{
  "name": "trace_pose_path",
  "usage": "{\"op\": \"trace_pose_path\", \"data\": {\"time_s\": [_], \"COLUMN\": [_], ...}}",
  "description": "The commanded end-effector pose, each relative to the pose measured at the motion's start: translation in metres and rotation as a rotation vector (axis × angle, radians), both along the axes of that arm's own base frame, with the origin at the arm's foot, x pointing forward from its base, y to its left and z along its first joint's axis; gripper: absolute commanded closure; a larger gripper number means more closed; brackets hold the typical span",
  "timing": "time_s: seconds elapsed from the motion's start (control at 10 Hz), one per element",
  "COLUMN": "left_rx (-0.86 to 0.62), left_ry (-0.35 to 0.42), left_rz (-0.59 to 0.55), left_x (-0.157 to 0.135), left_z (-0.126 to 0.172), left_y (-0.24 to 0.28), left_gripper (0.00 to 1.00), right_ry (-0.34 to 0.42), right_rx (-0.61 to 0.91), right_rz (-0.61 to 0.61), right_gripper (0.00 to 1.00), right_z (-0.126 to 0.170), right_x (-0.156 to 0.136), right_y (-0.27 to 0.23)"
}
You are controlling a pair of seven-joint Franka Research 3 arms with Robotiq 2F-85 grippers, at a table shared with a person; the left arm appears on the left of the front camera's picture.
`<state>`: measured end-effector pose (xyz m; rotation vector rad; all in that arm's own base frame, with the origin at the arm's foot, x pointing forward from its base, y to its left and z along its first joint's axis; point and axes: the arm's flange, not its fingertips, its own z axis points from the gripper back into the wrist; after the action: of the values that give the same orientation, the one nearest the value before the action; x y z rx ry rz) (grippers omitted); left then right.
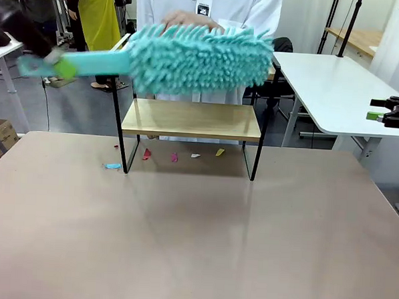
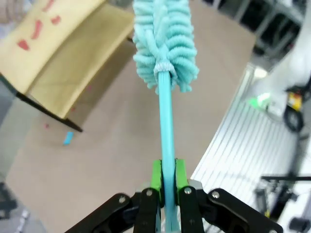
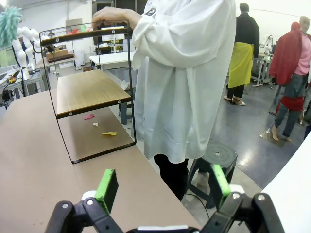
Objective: Clean the shelf.
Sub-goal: Clean the specific section of the Shelf indicated by the human with the Duster.
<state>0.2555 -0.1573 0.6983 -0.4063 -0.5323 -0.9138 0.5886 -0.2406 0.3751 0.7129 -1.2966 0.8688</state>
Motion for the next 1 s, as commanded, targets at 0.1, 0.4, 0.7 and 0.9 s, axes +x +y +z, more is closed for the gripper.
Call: {"op": "trace_pose_path", "data": {"time_s": [0.1, 0.4, 0.7, 0.9], "left_rx": [-0.024, -0.058, -0.050, -0.062], "left_ry": [-0.116, -0.186, -0.124, -0.172], "left_rz": [0.278, 0.421, 0.467, 0.435], "left_x": [0.016, 0.043, 0.086, 0.061], "left_z": [0.038, 0.057, 0.043, 0.040], "left_y": [-0.076, -0.156, -0.213, -0.181], "left_gripper": [0.87, 0.87, 0.87, 0.87], "right_ry": [-0.005, -0.005, -0.005, -0.005], "right_rx": [-0.006, -0.006, -0.006, -0.006], "right_rz": [-0.001, -0.001, -0.001, -0.001], "right_gripper": [0.00, 0.00, 0.00, 0.00], "right_z": [0.004, 0.004, 0.004, 0.004], "right_x": [0.001, 0.001, 0.001, 0.001], "right_y": [0.002, 0.002, 0.002, 0.002]}}
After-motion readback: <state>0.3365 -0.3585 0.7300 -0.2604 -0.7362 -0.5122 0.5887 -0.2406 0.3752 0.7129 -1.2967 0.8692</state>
